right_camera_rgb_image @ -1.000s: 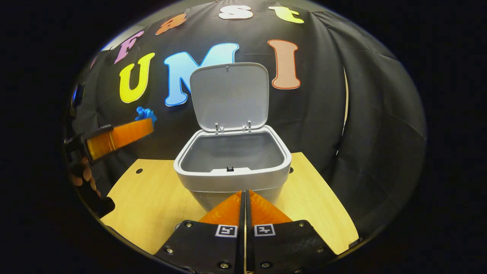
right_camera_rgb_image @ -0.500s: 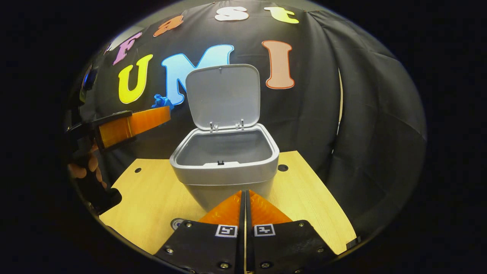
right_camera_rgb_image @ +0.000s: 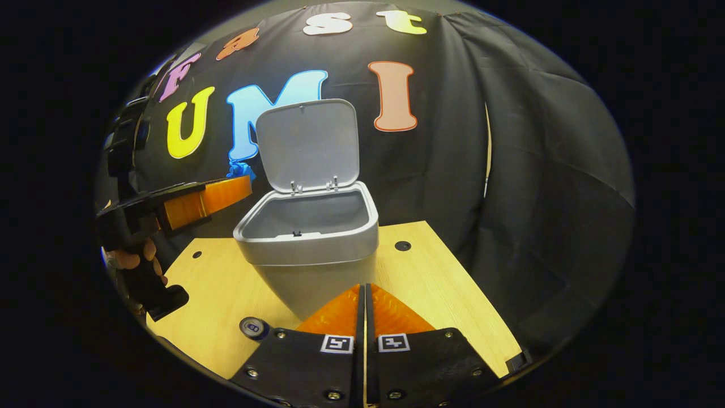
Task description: Press the lid of the desktop garbage bin to open it, pick up the crumpled paper on the desktop and throw it into the bin, then pick up the pop can on the desktop and drop it into the bin, and finally close the garbage bin lid.
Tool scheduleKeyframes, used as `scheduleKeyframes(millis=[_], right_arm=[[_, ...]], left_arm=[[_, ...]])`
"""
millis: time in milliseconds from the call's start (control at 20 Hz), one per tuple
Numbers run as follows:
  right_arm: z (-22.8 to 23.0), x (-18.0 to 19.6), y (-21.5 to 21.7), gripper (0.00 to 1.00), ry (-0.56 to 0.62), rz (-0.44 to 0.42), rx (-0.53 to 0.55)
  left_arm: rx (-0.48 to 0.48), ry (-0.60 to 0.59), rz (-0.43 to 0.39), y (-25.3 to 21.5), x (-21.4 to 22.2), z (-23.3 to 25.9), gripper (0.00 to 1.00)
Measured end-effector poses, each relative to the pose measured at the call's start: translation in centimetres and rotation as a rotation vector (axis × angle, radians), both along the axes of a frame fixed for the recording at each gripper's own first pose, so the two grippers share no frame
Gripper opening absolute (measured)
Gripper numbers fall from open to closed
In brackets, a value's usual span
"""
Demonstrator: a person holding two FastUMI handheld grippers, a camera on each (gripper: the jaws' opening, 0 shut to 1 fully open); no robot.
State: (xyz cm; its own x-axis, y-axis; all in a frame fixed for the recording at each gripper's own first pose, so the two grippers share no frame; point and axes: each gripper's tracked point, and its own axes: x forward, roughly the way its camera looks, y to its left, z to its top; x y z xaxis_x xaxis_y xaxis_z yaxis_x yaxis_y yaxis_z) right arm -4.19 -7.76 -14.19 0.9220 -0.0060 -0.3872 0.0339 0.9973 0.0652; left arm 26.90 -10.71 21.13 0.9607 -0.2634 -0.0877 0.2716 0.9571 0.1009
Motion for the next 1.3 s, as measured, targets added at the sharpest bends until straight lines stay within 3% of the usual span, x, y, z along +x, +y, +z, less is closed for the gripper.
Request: scheduleKeyframes(millis=[200, 350, 400, 550, 750, 1300], right_arm=[[-0.3, -0.3, -1.0, 0.02, 0.008, -0.015, 0.004], [-0.6, -0.2, -1.4, 0.02, 0.012, -0.019, 0.008], [-0.6, -0.1, -1.3, 0.02, 0.014, -0.018, 0.009], [-0.9, 0.2, -1.0, 0.02, 0.018, -0.007, 0.008], [-1.1, 0.9, -0.1, 0.02, 0.024, 0.016, 0.009], [-1.4, 2.6, 5.5, 0.02, 0.044, 0.145, -0.006]], left_arm=[[0.029, -0.02, 0.023, -0.7, 0.4, 0.2, 0.96], [0.03, -0.032, 0.015, -1.1, 0.3, 0.5, 0.99], [0.032, -0.032, 0.015, -1.1, 0.4, 0.5, 0.94], [0.032, -0.032, 0.023, -0.8, 0.4, 0.5, 0.94], [0.031, -0.036, 0.047, 0.7, 0.4, 0.7, 0.99], [0.011, -0.045, 0.214, 10.2, -1.5, 1.3, 0.99]])
